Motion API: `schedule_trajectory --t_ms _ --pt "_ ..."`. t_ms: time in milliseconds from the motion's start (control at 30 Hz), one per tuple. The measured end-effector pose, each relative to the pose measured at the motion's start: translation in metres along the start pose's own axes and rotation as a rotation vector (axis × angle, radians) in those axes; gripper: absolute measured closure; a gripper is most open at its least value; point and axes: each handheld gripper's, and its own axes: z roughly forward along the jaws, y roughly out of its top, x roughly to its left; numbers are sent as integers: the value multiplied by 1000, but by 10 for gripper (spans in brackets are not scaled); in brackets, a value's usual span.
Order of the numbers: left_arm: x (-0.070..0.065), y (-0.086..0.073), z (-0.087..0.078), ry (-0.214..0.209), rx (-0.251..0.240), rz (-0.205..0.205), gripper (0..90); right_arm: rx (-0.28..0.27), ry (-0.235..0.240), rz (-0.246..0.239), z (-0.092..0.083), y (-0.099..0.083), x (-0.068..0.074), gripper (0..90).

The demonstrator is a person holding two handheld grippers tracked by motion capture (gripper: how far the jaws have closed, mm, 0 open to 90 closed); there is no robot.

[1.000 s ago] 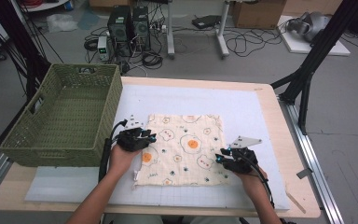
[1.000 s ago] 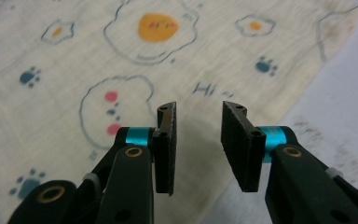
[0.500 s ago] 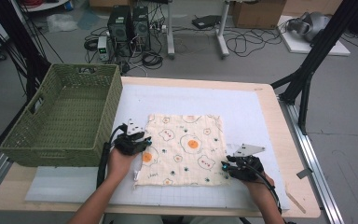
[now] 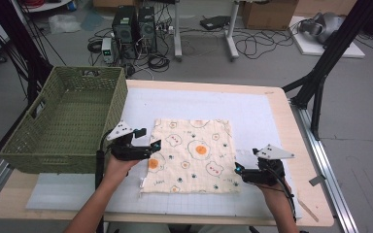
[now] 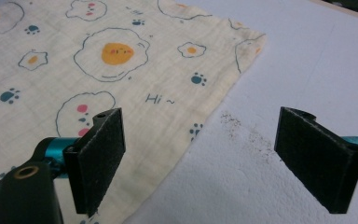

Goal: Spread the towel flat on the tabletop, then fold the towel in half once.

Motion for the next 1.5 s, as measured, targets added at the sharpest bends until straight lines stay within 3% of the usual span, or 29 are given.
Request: schedule_trajectory --t_ms 133,267,433,767,1233,1500 --pt "2 0 0 8 -8 -10 179 -31 -14 9 -2 0 -5 113" --pt "2 0 -1 13 -4 20 180 -68 -3 39 -8 0 -12 113" --pt "0 0 -1 30 -1 43 180 -78 -15 48 -13 1 -15 113" --pt "-2 1 -2 17 -1 55 180 -83 -26 47 -12 0 -13 112" --pt "1 0 0 11 3 25 183 -86 -18 63 -12 0 -14 113" --pt "7 2 4 54 29 5 184 -87 -14 66 -11 0 -14 113"
